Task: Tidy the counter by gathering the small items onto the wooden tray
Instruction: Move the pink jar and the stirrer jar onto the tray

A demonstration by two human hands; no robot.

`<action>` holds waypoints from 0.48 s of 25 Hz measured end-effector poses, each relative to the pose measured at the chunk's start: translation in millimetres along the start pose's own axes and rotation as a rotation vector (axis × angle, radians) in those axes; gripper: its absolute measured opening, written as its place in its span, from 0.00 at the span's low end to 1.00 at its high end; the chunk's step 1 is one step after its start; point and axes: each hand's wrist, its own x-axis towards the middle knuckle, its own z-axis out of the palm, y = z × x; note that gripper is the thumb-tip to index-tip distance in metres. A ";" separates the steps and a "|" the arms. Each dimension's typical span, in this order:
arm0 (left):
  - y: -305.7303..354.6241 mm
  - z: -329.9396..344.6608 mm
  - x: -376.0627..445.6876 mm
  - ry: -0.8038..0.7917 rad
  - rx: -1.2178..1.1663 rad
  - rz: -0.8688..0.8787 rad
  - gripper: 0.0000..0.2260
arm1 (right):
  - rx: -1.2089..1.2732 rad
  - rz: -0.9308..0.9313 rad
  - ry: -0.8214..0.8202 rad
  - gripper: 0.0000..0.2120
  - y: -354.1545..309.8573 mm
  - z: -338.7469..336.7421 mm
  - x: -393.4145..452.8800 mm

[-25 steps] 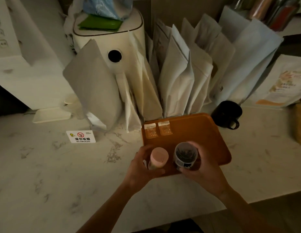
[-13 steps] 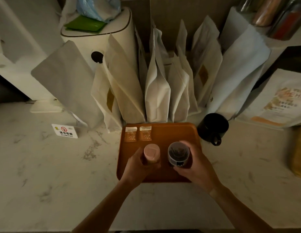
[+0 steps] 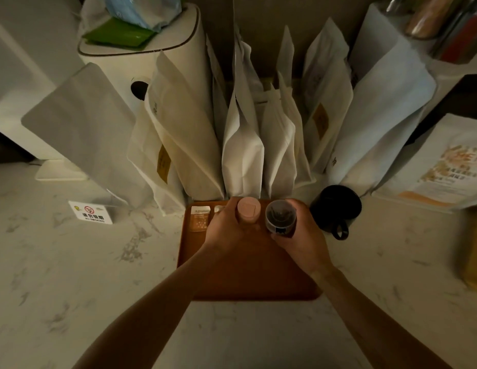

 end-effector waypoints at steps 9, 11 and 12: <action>-2.6 13.1 21.9 -0.015 0.232 0.028 0.24 | -0.033 0.066 -0.003 0.39 3.7 2.2 17.5; -4.4 13.6 20.0 0.019 0.215 0.071 0.27 | -0.025 0.068 -0.012 0.39 5.3 2.2 18.1; -5.0 13.6 19.6 0.032 0.199 0.084 0.28 | -0.021 0.070 -0.016 0.39 6.0 2.2 18.1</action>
